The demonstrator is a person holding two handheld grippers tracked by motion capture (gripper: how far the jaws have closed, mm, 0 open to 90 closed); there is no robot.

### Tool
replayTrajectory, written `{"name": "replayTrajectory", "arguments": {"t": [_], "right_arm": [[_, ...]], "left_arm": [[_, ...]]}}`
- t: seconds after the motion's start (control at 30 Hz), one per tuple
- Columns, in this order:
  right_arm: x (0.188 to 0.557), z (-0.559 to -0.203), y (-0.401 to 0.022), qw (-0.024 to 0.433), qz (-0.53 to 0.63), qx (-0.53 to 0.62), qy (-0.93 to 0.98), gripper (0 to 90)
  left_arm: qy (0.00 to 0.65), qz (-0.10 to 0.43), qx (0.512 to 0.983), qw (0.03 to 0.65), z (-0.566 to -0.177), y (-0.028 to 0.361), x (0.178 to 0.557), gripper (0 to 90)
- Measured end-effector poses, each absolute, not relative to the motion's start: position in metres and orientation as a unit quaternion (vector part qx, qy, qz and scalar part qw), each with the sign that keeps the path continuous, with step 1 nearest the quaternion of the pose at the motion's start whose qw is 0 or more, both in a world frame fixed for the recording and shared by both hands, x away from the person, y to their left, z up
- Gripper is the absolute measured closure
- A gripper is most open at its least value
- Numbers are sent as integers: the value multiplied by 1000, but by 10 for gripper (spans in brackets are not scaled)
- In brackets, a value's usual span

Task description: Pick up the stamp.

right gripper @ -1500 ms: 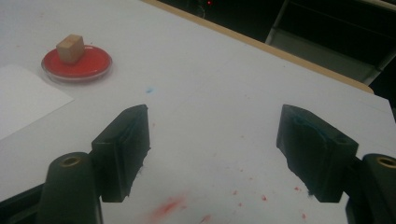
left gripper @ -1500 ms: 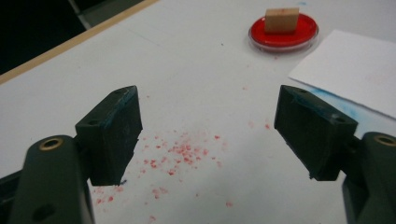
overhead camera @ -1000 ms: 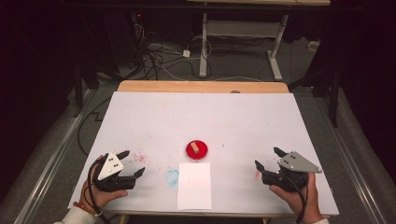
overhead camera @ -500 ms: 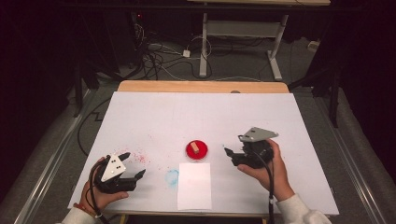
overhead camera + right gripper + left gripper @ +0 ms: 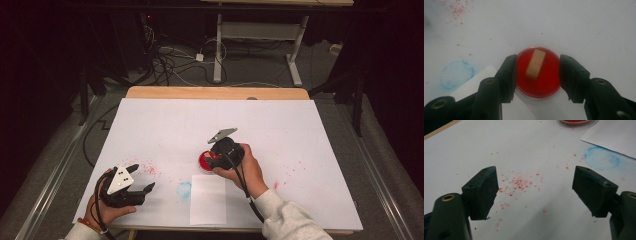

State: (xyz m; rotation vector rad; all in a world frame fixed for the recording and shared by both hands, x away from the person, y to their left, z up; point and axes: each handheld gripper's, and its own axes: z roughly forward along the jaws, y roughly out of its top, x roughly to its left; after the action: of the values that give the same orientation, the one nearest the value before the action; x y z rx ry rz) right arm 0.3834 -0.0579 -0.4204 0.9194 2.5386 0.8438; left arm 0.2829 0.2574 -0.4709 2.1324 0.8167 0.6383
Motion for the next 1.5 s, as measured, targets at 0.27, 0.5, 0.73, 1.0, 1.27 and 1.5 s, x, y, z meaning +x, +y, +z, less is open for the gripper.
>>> {"name": "replayTrajectory", "arguments": {"t": [0.27, 0.5, 0.73, 1.0, 1.27, 1.5], "right_arm": [[397, -437, -45, 142, 271, 330, 893, 630], [400, -442, -42, 143, 272, 319, 896, 755], [399, -444, -43, 151, 274, 303, 900, 762], [396, -433, -49, 152, 294, 291, 898, 762], [386, -394, -61, 169, 320, 269, 893, 763], [376, -374, -67, 178, 333, 257, 889, 762]], "left_arm": [[316, 247, 838, 371, -472, 256, 283, 196], [311, 239, 844, 366, -474, 254, 284, 195], [310, 236, 845, 365, -474, 254, 285, 195], [311, 236, 845, 367, -474, 255, 285, 195], [311, 237, 844, 366, -473, 255, 284, 195], [312, 237, 844, 366, -473, 255, 284, 195]]}}
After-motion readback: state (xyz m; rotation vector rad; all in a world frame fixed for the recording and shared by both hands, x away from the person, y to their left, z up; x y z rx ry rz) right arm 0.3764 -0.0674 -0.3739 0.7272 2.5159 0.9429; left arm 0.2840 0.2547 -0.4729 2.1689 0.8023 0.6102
